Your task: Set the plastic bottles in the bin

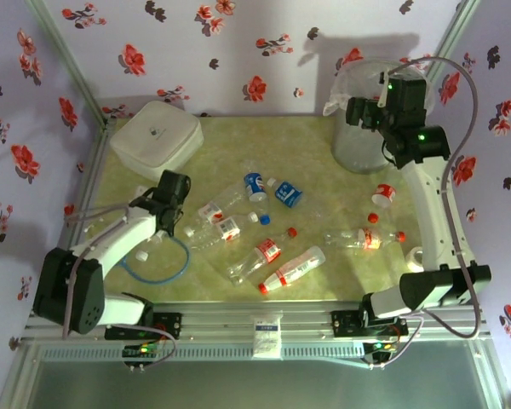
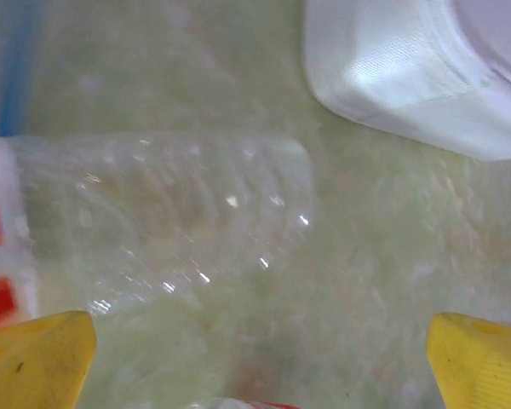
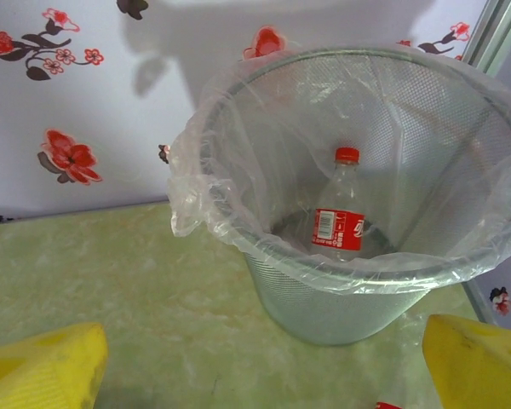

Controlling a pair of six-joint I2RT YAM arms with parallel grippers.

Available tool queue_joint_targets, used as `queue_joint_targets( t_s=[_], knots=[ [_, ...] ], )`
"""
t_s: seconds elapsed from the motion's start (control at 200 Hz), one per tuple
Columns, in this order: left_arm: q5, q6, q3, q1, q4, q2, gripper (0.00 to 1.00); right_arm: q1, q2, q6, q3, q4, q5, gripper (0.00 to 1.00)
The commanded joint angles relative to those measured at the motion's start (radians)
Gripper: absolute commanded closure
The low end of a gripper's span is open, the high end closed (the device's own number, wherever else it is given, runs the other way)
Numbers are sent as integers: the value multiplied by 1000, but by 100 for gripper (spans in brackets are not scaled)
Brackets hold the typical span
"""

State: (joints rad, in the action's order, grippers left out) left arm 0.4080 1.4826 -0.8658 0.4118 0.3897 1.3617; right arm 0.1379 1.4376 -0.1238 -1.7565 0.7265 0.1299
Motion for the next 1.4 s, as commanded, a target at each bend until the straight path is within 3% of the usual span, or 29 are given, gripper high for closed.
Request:
queue_joint_targets(
  t_s=[0.0, 0.17, 0.29, 0.37, 0.54, 0.745, 0.945, 1.065, 1.185, 1.395],
  knots=[
    [12, -404, -144, 20, 111, 7, 0, 6, -21, -29, 19, -25, -29, 4],
    [2, -857, -300, 32, 357, 8, 0, 6, -31, -48, 53, -54, -42, 4],
    [5, -982, -339, -3, 521, 11, 1, 5, -38, -58, 77, -65, -46, 4],
    [5, -994, -306, -59, 568, 0, 0, 5, -42, -65, 90, -71, -50, 4],
    [-120, -991, -216, -165, 438, 32, 0, 6, -59, -86, 113, -82, -75, 4],
    [-52, -948, -163, -205, 390, 133, 6, 6, -119, -89, 141, -58, -83, 4],
    [-109, -906, -108, -244, 243, 175, 22, 8, -207, -150, 285, -90, -106, 4],
    [-99, -916, -124, -251, 232, 185, 38, 9, -228, -162, 332, -84, -141, 4],
    [-110, -917, -152, -249, 278, 131, 47, 8, -265, -199, 420, -129, -305, 4],
    [-153, -920, -197, -249, 337, -74, 50, 60, -294, -343, 571, -326, -730, 5]
  ],
)
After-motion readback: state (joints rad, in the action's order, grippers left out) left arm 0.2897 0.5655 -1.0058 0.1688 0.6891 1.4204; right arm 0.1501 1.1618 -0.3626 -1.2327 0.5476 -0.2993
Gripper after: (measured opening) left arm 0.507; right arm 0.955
